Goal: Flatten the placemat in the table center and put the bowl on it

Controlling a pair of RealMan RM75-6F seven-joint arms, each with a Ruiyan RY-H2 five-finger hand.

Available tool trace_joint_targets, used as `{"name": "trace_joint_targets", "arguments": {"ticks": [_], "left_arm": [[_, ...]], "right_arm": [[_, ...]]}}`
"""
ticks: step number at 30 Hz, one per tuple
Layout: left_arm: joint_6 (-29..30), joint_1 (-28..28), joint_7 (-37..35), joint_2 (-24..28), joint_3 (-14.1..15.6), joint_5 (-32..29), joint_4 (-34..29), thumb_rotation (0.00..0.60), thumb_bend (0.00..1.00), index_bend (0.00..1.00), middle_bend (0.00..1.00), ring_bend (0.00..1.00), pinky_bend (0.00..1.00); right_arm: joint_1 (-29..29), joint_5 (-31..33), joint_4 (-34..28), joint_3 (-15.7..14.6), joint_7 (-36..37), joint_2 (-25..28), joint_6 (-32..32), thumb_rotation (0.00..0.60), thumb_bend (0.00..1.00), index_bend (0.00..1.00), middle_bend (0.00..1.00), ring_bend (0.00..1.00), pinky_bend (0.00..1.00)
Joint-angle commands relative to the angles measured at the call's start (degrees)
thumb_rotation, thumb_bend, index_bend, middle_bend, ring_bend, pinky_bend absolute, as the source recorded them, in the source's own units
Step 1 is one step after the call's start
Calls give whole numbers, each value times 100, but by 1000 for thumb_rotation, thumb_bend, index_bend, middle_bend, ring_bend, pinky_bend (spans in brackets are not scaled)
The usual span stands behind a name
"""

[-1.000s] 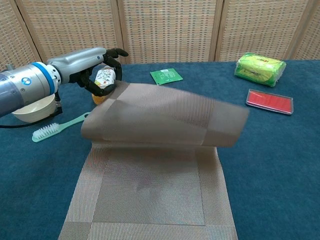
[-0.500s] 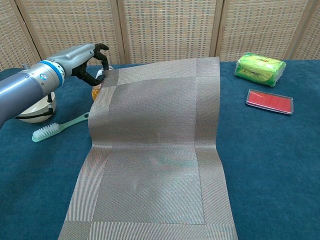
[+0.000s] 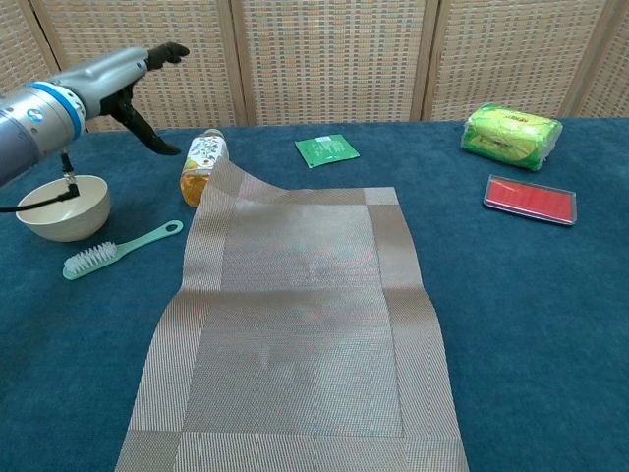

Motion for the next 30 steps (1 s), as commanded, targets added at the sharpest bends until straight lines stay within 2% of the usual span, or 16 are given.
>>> {"name": "trace_joint_targets", "arguments": {"ticks": [1, 4, 7, 9, 14, 18, 20, 26, 30], "left_arm": [[362, 384, 279, 779, 19, -24, -997, 600, 0, 0, 0, 0, 0], [706, 758, 419, 1401, 96, 4, -1815, 600, 0, 0, 0, 0, 0], [1269, 1157, 630, 1830, 222, 137, -2392, 600, 0, 0, 0, 0, 0], [1627, 1460, 829, 2057, 340, 113, -2748, 600, 0, 0, 0, 0, 0], [2071, 2072, 1108, 2664, 627, -72, -3738, 600, 0, 0, 0, 0, 0], [2490, 2594, 1040, 3116, 962, 168, -4293, 600, 0, 0, 0, 0, 0], [2578, 2788, 1039, 3306, 1127, 238, -4503, 600, 0, 0, 0, 0, 0], [2523, 2961, 1460, 3728, 1328, 74, -5043, 600, 0, 0, 0, 0, 0], [2420, 2929, 1566, 3802, 1327, -8, -5184, 600, 0, 0, 0, 0, 0]], "right_arm": [[18, -33, 22, -19, -30, -17, -27, 600, 0, 0, 0, 0, 0], [124, -264, 135, -132, -152, -57, -189, 600, 0, 1, 0, 0, 0], [330, -855, 432, -325, -142, -92, -372, 600, 0, 26, 0, 0, 0], [518, -1462, 761, -496, -160, -157, -438, 600, 0, 58, 0, 0, 0], [975, -2607, 1116, -927, 423, -222, -597, 600, 0, 125, 0, 0, 0], [1396, -3274, 1060, -1183, 792, -270, -799, 600, 0, 148, 0, 0, 0], [1561, -3459, 995, -1206, 567, -310, -985, 600, 0, 156, 0, 0, 0], [2013, -3817, 709, -1263, 105, -565, -1570, 600, 0, 156, 0, 0, 0], [2284, -3939, 619, -1297, -71, -794, -1948, 600, 0, 173, 0, 0, 0]]}}
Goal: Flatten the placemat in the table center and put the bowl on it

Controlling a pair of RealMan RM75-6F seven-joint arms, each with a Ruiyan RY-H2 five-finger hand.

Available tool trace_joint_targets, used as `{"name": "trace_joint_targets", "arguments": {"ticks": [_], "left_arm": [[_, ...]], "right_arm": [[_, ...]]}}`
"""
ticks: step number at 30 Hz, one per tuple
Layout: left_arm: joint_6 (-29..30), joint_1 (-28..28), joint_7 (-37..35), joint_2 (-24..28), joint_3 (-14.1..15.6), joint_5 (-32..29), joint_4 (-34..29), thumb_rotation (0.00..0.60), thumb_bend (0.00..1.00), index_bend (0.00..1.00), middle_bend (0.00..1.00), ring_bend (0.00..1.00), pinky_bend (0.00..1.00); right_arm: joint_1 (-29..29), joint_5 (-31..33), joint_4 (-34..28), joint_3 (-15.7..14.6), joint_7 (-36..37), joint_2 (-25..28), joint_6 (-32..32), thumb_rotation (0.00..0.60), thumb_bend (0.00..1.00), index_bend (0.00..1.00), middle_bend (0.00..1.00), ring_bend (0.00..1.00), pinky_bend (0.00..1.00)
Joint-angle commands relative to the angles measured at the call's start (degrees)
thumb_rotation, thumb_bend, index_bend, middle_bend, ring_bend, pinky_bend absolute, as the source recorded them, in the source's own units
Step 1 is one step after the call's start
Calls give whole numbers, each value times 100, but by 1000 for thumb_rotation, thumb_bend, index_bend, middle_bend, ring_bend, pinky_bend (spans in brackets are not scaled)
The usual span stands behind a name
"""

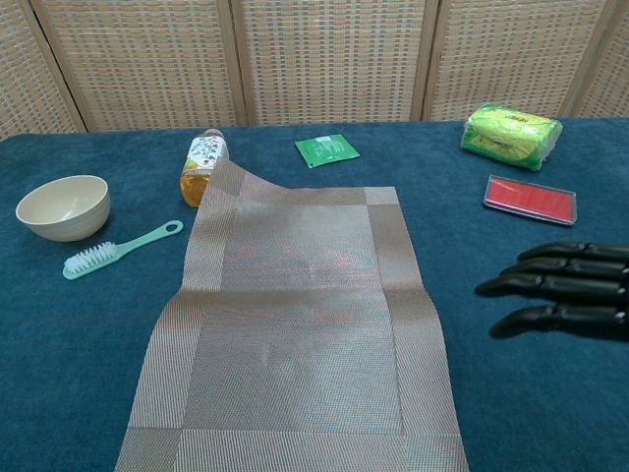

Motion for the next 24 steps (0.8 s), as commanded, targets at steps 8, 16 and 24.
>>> {"name": "trace_joint_targets", "arguments": {"ticks": [8, 16, 24], "left_arm": [[-181, -54, 163, -11, 37, -55, -60, 600, 0, 0, 0, 0, 0], [-244, -99, 176, -63, -19, -181, -15, 600, 0, 0, 0, 0, 0], [-257, -92, 121, -55, -23, -161, -3, 600, 0, 0, 0, 0, 0]], "right_arm": [[712, -305, 111, -85, -316, -876, -706, 600, 0, 187, 0, 0, 0], [1118, -234, 456, -70, -135, -1319, -873, 600, 0, 217, 0, 0, 0], [1341, -86, 797, -148, -143, -1633, -1063, 600, 0, 217, 0, 0, 0]]}}
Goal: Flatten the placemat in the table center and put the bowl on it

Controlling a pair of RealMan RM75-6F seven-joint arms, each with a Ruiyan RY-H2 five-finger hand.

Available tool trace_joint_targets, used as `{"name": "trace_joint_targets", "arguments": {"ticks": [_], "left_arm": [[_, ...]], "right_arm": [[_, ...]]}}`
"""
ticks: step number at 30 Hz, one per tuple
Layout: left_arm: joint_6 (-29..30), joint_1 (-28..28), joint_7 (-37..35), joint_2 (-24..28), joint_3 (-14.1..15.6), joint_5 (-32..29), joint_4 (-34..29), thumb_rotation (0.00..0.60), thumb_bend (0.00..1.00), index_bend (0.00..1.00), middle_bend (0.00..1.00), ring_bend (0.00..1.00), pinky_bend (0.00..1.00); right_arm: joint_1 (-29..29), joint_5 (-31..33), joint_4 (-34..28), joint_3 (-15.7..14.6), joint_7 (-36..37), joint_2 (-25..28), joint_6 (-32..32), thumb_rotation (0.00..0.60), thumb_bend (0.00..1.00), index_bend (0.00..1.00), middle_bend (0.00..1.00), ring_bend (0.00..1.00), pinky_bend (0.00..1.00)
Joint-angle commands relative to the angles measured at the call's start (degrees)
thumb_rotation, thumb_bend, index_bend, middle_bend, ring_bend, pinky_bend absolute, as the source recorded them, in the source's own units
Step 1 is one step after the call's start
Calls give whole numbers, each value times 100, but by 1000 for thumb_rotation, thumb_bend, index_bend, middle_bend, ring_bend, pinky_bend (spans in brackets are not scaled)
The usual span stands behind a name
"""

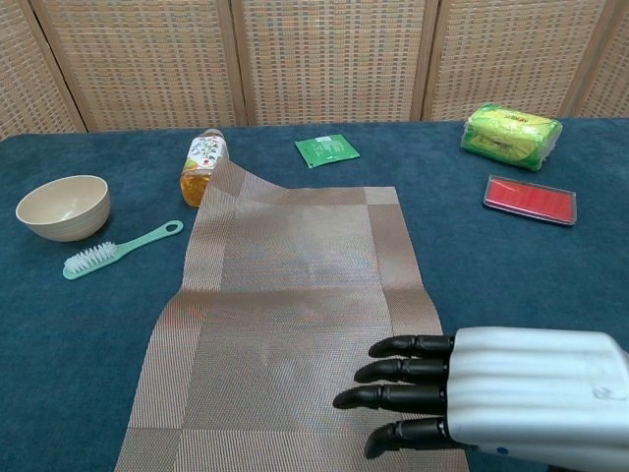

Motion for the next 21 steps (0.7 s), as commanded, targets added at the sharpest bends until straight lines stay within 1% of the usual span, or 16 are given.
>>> {"name": "trace_joint_targets", "arguments": {"ticks": [1, 12, 21], "left_arm": [[-8, -2, -10, 3, -2, 3, 7, 600, 0, 0, 0, 0, 0], [-30, 7, -111, 24, -25, 3, 23, 600, 0, 0, 0, 0, 0], [-37, 22, -162, 56, -23, 21, 3, 600, 0, 0, 0, 0, 0]], "right_arm": [[66, 89, 122, -23, -21, -127, -14, 600, 0, 218, 0, 0, 0], [201, 318, 405, -62, -84, -484, 92, 600, 0, 224, 0, 0, 0], [338, 461, 518, -102, -319, -677, -41, 600, 0, 224, 0, 0, 0]]}}
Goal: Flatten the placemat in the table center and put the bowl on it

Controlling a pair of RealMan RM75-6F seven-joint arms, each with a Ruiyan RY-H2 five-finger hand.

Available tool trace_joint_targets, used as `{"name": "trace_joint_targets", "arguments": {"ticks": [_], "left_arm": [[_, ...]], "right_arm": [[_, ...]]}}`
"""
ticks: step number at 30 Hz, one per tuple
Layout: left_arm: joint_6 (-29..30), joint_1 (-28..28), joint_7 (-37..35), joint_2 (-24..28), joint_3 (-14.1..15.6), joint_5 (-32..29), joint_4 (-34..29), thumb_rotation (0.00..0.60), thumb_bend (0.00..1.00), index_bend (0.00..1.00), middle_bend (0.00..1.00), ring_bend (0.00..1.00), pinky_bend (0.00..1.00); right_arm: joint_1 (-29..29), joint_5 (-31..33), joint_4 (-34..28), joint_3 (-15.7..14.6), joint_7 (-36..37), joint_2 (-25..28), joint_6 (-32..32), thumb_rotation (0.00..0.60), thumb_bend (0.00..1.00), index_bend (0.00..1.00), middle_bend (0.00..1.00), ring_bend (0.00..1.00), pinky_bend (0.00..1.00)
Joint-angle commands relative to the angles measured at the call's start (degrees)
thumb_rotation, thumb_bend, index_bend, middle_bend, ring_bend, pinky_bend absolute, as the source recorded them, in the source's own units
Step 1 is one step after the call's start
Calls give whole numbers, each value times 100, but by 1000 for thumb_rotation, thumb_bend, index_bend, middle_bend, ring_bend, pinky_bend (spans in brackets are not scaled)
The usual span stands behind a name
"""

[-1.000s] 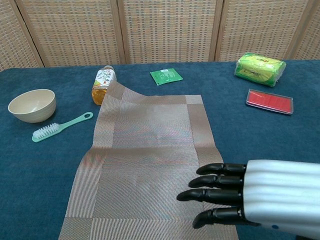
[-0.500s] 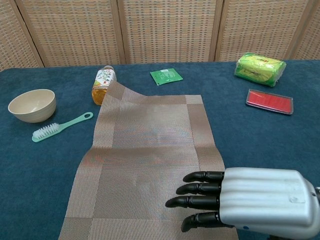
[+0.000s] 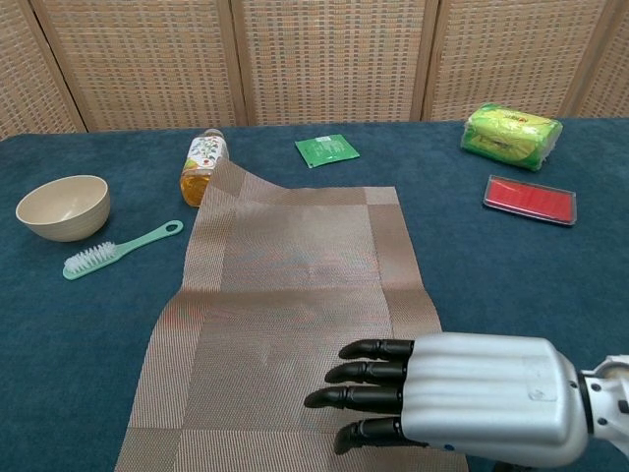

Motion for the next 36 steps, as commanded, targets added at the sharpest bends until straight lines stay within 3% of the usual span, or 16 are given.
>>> {"name": "trace_joint_targets", "arguments": {"ticks": [1, 13, 25, 36], "left_arm": [[6, 7, -12, 6, 3, 15, -4, 600, 0, 0, 0, 0, 0], [-73, -12, -38, 18, 18, 30, -2, 600, 0, 0, 0, 0, 0], [-19, 18, -25, 22, 39, 96, -50, 600, 0, 0, 0, 0, 0], [-53, 17, -87, 45, 37, 124, -38, 600, 0, 0, 0, 0, 0]], "right_arm": [[40, 31, 19, -15, -109, -41, -28, 600, 0, 224, 0, 0, 0], [101, 150, -138, -140, -342, 120, 6, 600, 0, 224, 0, 0, 0], [125, 228, -91, -195, -426, -64, 28, 600, 3, 224, 0, 0, 0], [197, 455, 66, 12, -323, -294, 124, 600, 379, 228, 0, 0, 0]]}}
